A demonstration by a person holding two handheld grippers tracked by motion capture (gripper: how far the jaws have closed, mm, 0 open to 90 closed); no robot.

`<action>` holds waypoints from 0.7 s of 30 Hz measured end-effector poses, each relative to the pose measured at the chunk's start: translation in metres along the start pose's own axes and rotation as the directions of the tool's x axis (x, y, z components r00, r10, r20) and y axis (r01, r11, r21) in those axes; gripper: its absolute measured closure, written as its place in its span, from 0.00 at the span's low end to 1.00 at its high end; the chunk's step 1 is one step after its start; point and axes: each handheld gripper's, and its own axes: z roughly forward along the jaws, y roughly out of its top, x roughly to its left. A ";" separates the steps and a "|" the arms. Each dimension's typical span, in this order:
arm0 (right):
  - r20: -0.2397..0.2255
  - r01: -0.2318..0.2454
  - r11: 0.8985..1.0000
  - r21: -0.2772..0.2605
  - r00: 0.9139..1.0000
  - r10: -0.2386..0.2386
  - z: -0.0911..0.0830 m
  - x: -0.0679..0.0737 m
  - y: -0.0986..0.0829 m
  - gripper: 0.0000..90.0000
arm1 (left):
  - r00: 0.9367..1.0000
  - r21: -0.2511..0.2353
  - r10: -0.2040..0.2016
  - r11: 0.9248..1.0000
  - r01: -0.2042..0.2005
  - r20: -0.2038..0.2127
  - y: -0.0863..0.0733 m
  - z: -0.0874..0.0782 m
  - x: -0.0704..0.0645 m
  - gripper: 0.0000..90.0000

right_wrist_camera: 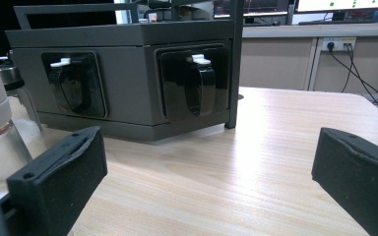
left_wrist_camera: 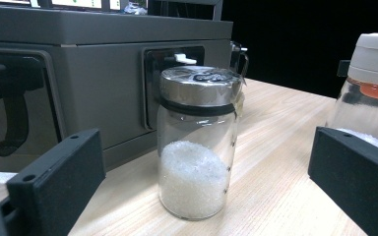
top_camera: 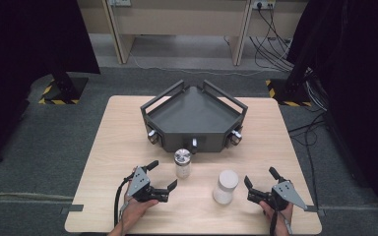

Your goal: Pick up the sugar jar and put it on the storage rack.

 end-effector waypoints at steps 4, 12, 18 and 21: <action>0.000 0.001 1.000 0.000 1.000 -0.001 0.000 0.000 0.000 0.00 | 1.000 0.000 0.002 1.000 -0.002 -0.002 0.000 0.002 0.000 0.00; 0.002 0.003 1.000 -0.001 1.000 -0.003 0.001 0.000 0.000 0.00 | 1.000 0.008 0.003 1.000 -0.003 -0.001 0.000 0.009 -0.003 0.00; -0.001 0.005 1.000 0.001 1.000 -0.005 0.002 0.001 0.000 0.00 | 1.000 0.010 0.014 1.000 -0.014 0.001 0.004 0.014 -0.003 0.00; 0.001 0.004 1.000 0.001 1.000 -0.004 0.002 0.000 0.000 0.00 | 1.000 0.012 0.019 1.000 -0.019 0.006 0.009 0.018 -0.001 0.00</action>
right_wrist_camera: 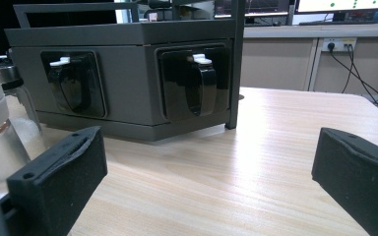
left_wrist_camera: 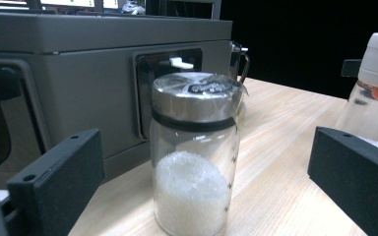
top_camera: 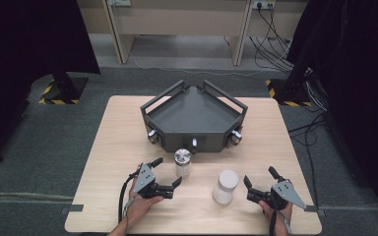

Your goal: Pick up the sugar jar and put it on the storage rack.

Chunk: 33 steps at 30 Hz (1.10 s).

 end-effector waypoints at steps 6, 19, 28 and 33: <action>0.003 -0.003 1.000 -0.003 1.000 0.003 0.000 0.000 0.000 0.00 | 1.000 0.012 0.013 1.000 -0.013 0.004 0.007 0.008 0.003 0.00; 0.005 -0.005 1.000 -0.006 1.000 0.006 0.000 -0.001 0.000 0.00 | 0.999 0.059 0.047 0.997 -0.048 0.015 0.016 0.030 0.001 0.01; 0.004 -0.008 1.000 -0.009 1.000 0.008 0.000 -0.001 0.000 0.00 | 0.998 0.074 0.063 0.995 -0.064 0.015 0.020 0.040 -0.001 0.03; 0.005 -0.010 1.000 -0.009 1.000 0.010 -0.001 -0.002 0.000 0.00 | 0.999 0.091 0.054 0.994 -0.054 0.003 0.020 0.044 0.000 0.05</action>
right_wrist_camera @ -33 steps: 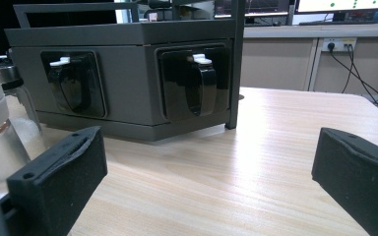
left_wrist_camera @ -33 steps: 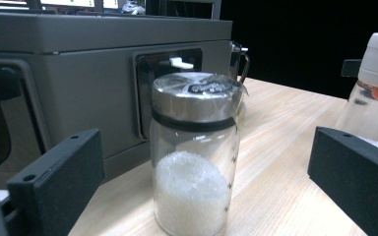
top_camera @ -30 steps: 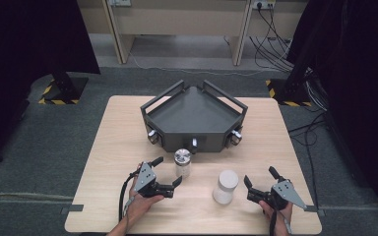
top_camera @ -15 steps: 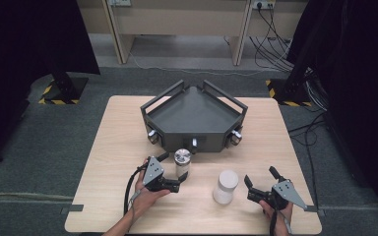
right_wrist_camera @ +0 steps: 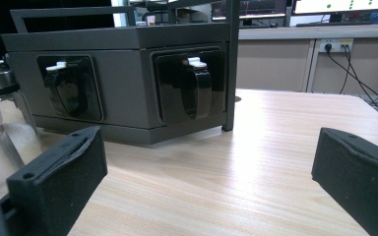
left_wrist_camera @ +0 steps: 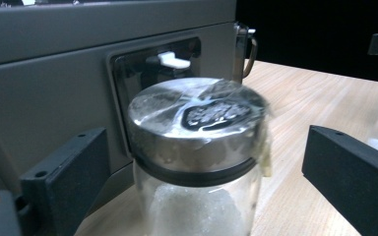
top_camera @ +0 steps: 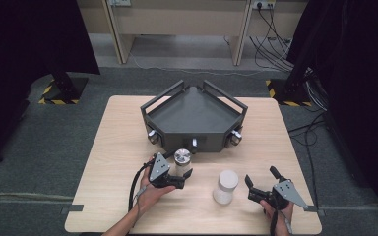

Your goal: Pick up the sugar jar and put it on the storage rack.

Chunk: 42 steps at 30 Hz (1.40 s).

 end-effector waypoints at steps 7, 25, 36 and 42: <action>-0.001 0.001 1.000 -0.001 1.000 -0.001 0.000 0.000 0.000 0.00 | 1.000 0.004 0.003 1.000 -0.003 -0.005 -0.002 0.005 0.003 0.11; -0.003 0.001 1.000 -0.001 1.000 -0.001 0.000 0.000 0.000 0.01 | 1.000 0.013 0.024 1.000 -0.025 0.005 -0.005 0.014 0.004 0.33; -0.003 0.001 1.000 -0.001 1.000 -0.001 0.000 0.000 0.000 0.01 | 1.000 0.006 0.011 1.000 -0.012 0.003 -0.006 0.014 0.004 0.35; -0.003 0.001 1.000 -0.001 1.000 -0.001 0.000 0.000 0.000 0.01 | 1.000 0.004 0.006 1.000 -0.006 -0.001 -0.007 0.013 0.003 0.35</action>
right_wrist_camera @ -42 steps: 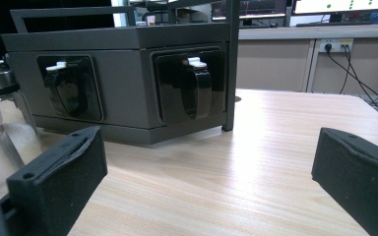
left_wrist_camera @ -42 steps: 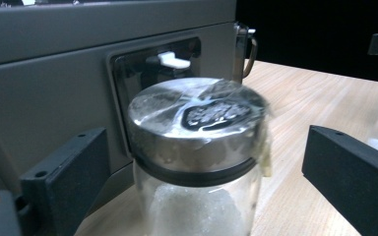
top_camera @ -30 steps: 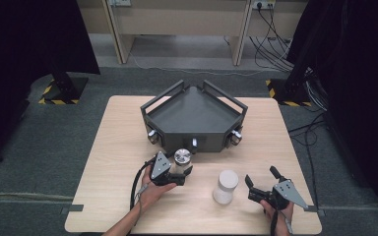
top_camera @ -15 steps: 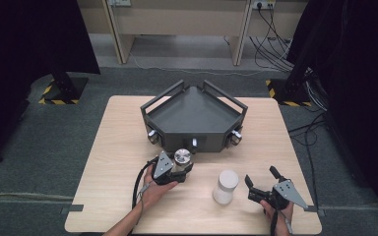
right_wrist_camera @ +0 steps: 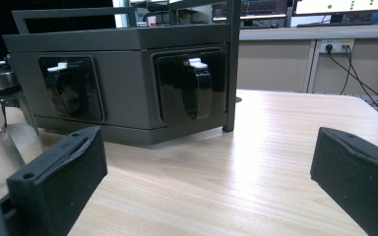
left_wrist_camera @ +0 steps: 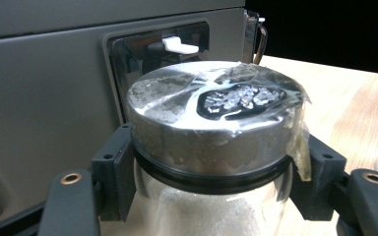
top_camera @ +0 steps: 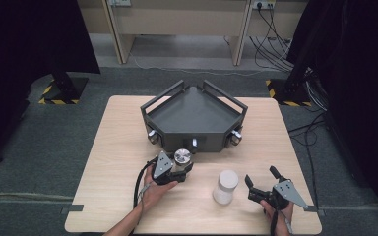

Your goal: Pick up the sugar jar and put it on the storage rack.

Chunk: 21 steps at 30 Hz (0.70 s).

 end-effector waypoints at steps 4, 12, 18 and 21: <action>-0.001 0.000 1.000 0.000 1.000 0.000 0.000 0.000 0.000 0.01 | 1.000 -0.005 -0.030 1.000 0.030 0.008 0.001 -0.002 0.002 0.35; 0.001 -0.002 1.000 -0.001 1.000 0.002 0.000 0.000 0.000 0.01 | 1.000 -0.012 -0.019 1.000 0.019 0.016 0.009 -0.007 0.000 0.35; 0.002 -0.004 1.000 -0.002 1.000 0.004 0.000 0.000 0.000 0.01 | 1.000 -0.025 -0.023 0.999 0.023 0.017 0.019 -0.014 0.000 0.35; 0.002 -0.003 1.000 -0.002 1.000 0.003 0.000 -0.001 0.000 0.01 | 1.000 -0.039 -0.026 0.999 0.026 0.014 0.023 -0.017 0.000 0.35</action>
